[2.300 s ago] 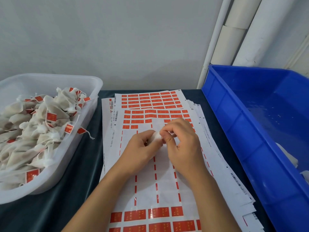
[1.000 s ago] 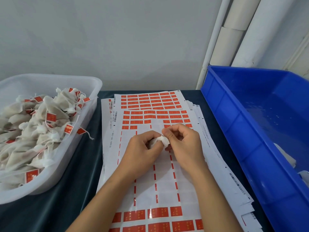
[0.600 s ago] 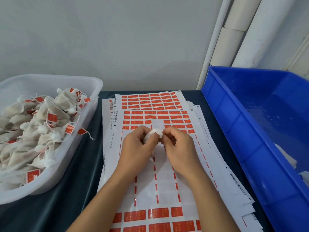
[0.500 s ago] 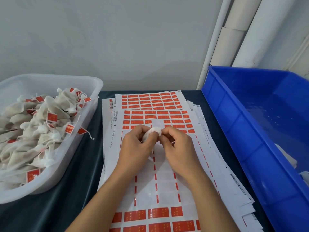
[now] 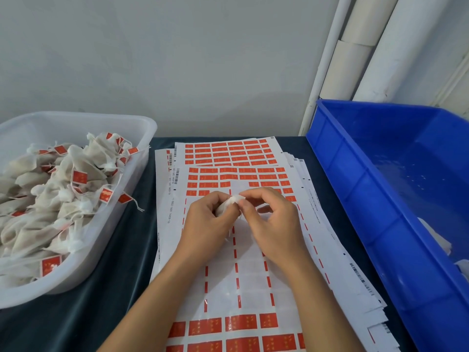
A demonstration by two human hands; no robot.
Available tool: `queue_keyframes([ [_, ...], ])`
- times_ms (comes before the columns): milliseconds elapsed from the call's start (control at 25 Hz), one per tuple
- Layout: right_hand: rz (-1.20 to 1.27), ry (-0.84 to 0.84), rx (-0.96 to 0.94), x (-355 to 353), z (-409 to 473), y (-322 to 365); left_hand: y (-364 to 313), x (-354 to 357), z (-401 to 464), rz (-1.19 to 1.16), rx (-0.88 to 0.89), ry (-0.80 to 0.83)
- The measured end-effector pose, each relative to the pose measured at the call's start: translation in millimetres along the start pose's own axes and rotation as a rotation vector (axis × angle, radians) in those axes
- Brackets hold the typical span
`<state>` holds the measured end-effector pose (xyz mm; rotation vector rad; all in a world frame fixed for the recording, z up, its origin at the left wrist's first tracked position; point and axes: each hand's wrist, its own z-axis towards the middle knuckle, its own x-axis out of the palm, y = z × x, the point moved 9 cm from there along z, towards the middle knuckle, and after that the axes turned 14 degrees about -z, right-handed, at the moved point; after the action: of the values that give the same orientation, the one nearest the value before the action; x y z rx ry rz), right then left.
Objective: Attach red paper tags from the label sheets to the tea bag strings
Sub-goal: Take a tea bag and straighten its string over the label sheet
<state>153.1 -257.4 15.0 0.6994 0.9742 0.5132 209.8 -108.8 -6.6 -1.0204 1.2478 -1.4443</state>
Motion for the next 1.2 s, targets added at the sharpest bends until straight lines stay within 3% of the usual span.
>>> queue_keyframes([
  [120,-0.016,-0.050,0.050,-5,0,-5,-1,7,-2,0.048,-0.025,0.058],
  [360,0.055,-0.068,0.064,-5,2,-5,-5,10,-5,-0.117,-0.079,0.167],
  [640,0.024,-0.096,-0.079,-9,-2,11,-5,8,-3,-0.197,-0.091,0.167],
  [1200,-0.189,-0.087,-0.128,-5,-6,14,-3,7,-3,-0.229,-0.136,0.096],
])
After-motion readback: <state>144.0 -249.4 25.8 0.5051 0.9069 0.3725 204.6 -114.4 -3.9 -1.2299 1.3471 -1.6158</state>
